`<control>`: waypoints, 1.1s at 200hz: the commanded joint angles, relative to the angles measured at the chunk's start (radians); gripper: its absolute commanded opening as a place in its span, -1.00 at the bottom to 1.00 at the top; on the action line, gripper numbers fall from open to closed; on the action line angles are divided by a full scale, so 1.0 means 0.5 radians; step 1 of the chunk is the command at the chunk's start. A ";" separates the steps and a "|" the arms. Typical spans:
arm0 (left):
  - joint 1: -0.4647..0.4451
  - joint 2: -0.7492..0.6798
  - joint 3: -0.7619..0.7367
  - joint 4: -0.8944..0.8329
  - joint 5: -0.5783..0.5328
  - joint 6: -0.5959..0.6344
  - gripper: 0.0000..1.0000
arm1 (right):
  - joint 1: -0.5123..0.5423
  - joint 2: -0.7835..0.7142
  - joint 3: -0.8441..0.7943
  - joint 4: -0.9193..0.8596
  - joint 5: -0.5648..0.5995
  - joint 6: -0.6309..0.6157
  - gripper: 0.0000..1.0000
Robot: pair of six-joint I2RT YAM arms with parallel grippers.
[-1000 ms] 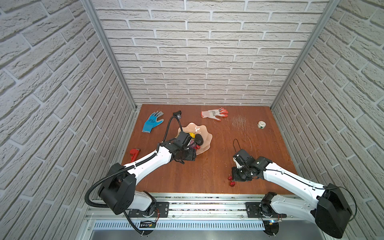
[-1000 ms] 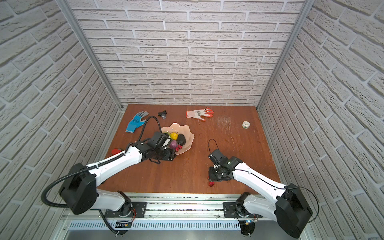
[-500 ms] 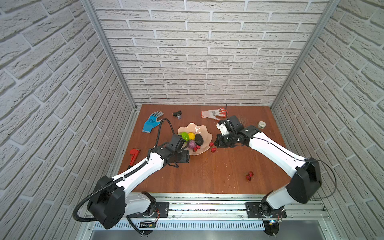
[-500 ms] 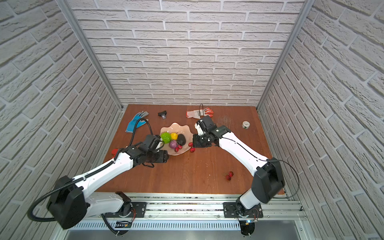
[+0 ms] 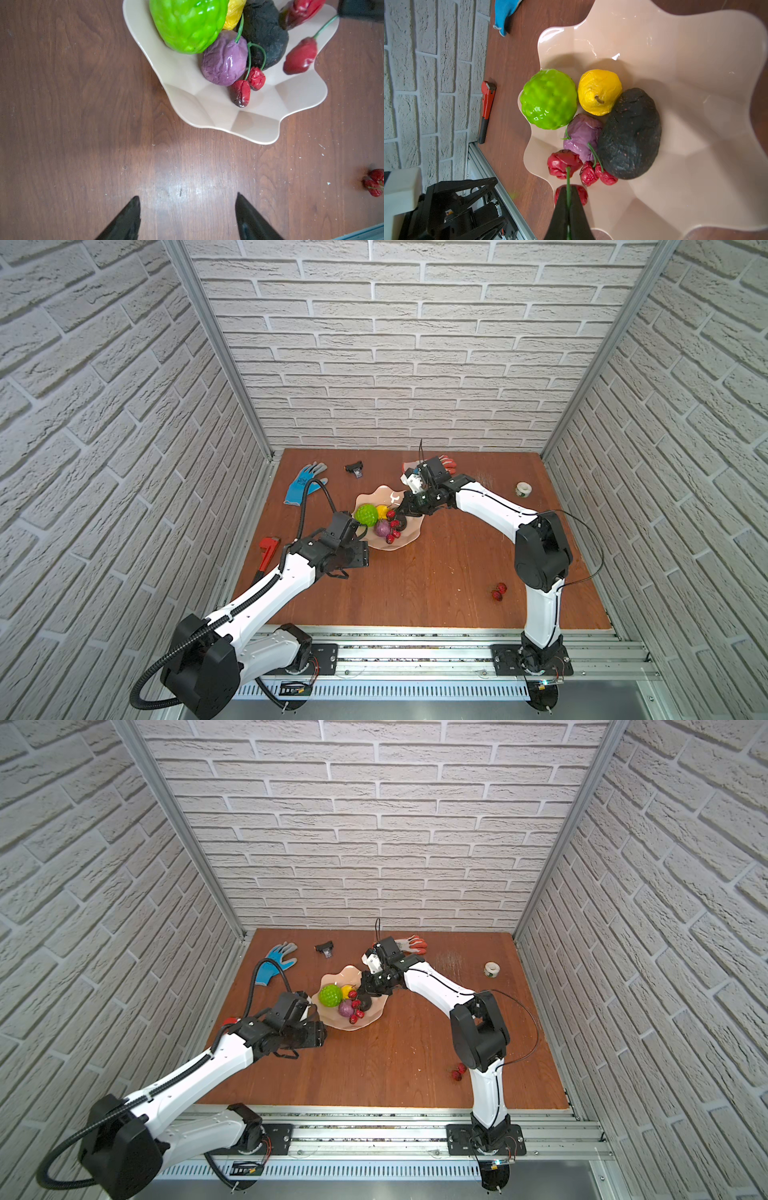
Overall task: Place and organize the fake fruits in the fruit bowl
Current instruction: 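Lift the cherry pair and carry it over the bowl with the right gripper, then open the right gripper to release the cherries beside the avocado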
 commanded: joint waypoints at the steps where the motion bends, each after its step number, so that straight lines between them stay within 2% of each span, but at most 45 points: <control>1: 0.018 -0.050 -0.026 -0.023 -0.035 -0.017 0.44 | -0.013 0.017 0.038 0.057 -0.061 -0.017 -0.88; 160: 0.034 -0.009 0.004 -0.012 -0.013 -0.021 0.44 | -0.103 0.117 -0.085 -0.016 -0.013 -0.164 -0.87; 208: 0.036 -0.020 -0.013 -0.006 -0.011 -0.038 0.44 | -0.121 0.102 -0.022 -0.074 0.061 -0.219 -0.62; 220: 0.034 -0.018 -0.015 -0.003 -0.010 -0.044 0.44 | -0.128 0.100 -0.008 -0.080 0.064 -0.223 -0.37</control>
